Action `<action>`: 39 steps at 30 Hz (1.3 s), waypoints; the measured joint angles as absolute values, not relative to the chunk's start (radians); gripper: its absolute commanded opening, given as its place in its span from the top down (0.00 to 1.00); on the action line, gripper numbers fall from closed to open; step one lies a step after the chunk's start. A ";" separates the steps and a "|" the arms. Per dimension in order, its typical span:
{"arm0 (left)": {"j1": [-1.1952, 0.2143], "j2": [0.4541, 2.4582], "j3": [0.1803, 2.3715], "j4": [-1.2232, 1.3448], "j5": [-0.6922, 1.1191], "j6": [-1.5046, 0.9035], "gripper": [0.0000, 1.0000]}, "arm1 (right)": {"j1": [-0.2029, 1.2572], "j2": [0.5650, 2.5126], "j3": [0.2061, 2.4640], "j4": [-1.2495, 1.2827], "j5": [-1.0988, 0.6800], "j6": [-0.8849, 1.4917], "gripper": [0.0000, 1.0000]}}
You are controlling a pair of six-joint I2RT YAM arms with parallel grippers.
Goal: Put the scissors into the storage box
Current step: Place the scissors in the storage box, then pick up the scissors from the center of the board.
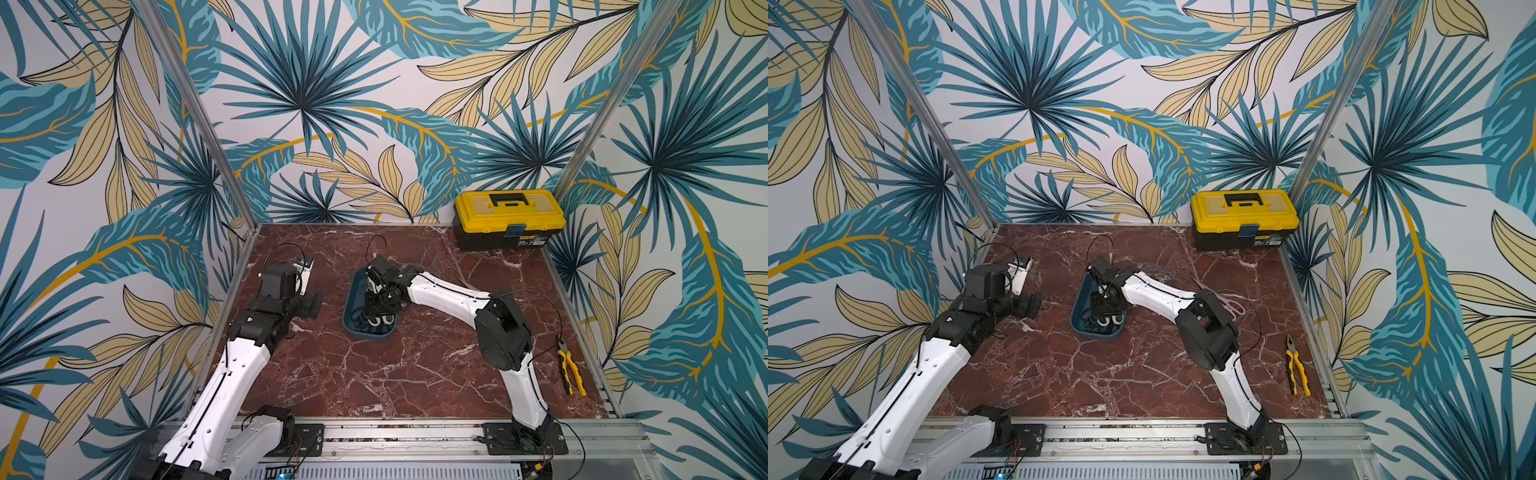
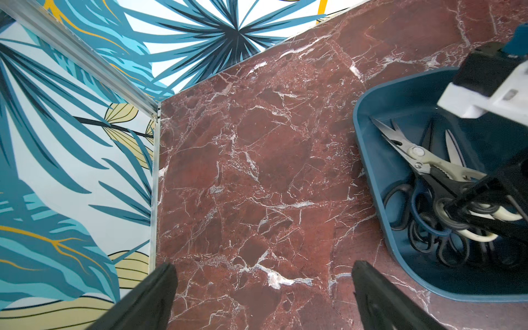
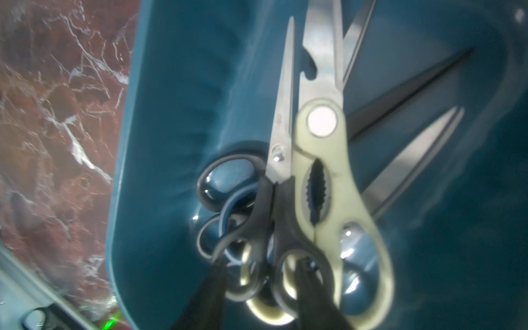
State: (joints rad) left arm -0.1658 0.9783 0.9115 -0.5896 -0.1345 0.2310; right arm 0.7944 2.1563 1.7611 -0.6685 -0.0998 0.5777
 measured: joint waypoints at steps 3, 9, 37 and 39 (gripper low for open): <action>-0.165 0.970 0.910 -0.572 -0.094 0.244 0.00 | 0.794 2.127 1.758 -0.677 -0.048 0.550 0.34; -0.166 0.940 0.904 -0.531 0.014 0.241 0.00 | 0.783 1.890 1.674 -0.679 0.104 0.437 0.25; -0.957 1.479 1.001 0.013 0.058 -0.072 0.00 | -0.086 1.797 1.333 -0.762 0.027 0.151 0.32; -0.957 1.475 1.001 0.012 0.043 -0.076 0.00 | -0.123 1.835 1.343 -0.762 -0.009 0.157 0.32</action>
State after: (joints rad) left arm -0.9565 1.4750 1.0012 0.0124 0.0433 -0.0765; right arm -0.1230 1.8355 1.3434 -0.7616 -0.0090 0.1570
